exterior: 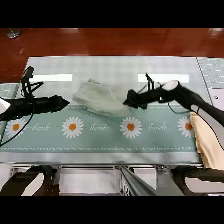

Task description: Fold the shirts.

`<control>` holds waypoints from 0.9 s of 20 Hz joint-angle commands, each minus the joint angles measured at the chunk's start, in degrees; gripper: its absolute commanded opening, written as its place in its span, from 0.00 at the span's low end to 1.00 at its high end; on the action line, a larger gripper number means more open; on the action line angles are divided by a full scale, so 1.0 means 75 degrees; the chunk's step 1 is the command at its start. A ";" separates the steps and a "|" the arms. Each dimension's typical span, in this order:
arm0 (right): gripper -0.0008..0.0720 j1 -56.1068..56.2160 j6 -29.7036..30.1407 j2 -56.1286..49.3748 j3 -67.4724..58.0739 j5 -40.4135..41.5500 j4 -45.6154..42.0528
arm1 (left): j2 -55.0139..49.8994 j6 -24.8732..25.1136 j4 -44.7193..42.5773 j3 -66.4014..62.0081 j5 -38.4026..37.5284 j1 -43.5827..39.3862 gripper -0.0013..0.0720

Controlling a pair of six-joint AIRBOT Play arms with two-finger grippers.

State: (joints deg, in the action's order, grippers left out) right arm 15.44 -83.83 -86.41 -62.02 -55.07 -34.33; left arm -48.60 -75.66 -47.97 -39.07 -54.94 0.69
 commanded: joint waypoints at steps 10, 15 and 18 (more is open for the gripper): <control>0.05 -0.2221 -0.2672 0.1871 -0.5744 -0.4025 -0.4718 | -0.0006 0.0003 0.0006 0.0003 -0.0070 -0.0017 0.05; 0.05 -0.4354 -0.3337 0.3314 -0.5091 -0.5706 -0.7245 | -0.0006 0.0003 0.0006 0.0003 0.0052 -0.0017 0.05; 0.05 -0.6100 -0.3334 0.4395 -0.3547 -0.6175 -0.7962 | -0.0006 0.0006 0.0006 0.0003 0.0076 -0.0017 0.05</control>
State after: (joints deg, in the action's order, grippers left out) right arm -19.51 -107.35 -60.38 -96.23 -95.35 -84.90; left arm -48.60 -75.66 -47.92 -39.07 -54.76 0.60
